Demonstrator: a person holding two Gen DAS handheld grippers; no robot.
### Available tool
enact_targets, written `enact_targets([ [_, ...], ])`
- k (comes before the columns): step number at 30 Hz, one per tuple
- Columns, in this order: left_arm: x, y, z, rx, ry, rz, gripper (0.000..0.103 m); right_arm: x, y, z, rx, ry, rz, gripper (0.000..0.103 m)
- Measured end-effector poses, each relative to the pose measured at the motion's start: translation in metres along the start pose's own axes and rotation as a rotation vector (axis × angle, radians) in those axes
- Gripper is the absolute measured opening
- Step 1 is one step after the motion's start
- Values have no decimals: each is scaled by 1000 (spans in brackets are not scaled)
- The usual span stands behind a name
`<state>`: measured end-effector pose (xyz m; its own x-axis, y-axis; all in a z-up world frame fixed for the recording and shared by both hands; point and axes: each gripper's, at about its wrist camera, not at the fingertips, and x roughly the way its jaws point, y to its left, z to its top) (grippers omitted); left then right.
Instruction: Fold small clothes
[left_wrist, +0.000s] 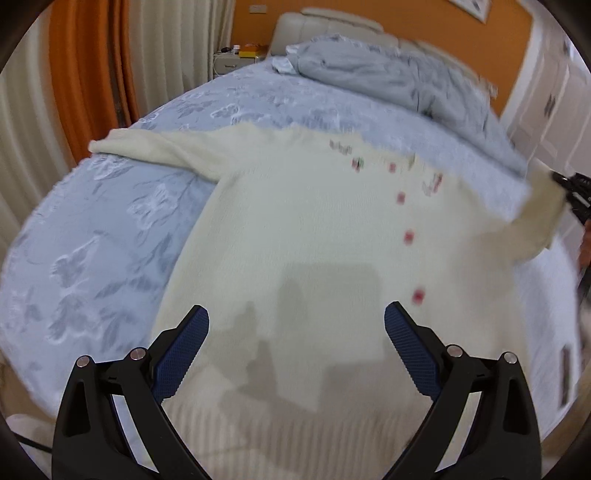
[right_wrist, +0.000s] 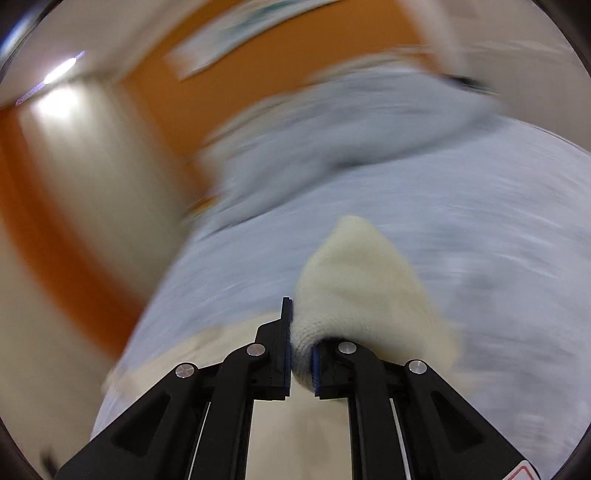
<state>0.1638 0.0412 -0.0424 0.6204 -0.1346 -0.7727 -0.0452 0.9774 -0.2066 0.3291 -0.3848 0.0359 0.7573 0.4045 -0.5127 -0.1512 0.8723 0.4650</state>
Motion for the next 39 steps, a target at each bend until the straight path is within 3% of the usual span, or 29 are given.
enact_targets([
  [2,6,4,18,-93,-6,-74,96,48,47,-21,-97,99,56,29],
  [5,17,10,47,-257,-51,-192,98,81,75,-53,-206,144,-21,35],
  [6,22,10,56,-282,-56,-208,98,80,71,-58,-201,138,-45,38],
  [8,38,5,78,-300,-42,-231,98,64,43,-79,-101,128,-90,56],
  [10,58,-2,95,-300,-16,-253,98,43,10,-98,7,118,-137,58],
  [13,96,-25,112,-288,48,-298,98,5,-33,-124,123,117,-243,58],
  [16,131,-68,120,-229,110,-324,98,-10,-54,-147,136,155,-337,59],
  [18,147,-106,119,-144,140,-316,98,-9,-57,-154,141,173,-341,59],
  [21,175,-162,114,16,159,-247,98,2,-59,-156,135,187,-331,59],
  [22,186,-177,110,63,161,-200,92,5,-58,-156,126,189,-335,59],
  [23,196,-188,107,103,159,-170,67,6,-54,-153,105,193,-352,59],
  [25,211,-199,109,182,151,-110,28,10,-48,-154,69,192,-364,59],
  [26,212,-195,116,187,136,-120,9,12,-47,-153,53,194,-362,59],
  [28,199,-169,137,92,63,-179,9,16,-48,-152,35,200,-365,59],
  [31,175,-103,158,-112,-54,-176,9,18,-55,-155,25,216,-379,57],
  [34,186,-57,142,-171,-9,-161,12,11,-52,-149,50,172,-342,56],
  [37,198,-41,121,-199,56,-180,17,8,-57,-122,104,98,-309,62],
  [39,203,-35,111,-258,73,-217,31,19,-73,-102,149,86,-329,69],
])
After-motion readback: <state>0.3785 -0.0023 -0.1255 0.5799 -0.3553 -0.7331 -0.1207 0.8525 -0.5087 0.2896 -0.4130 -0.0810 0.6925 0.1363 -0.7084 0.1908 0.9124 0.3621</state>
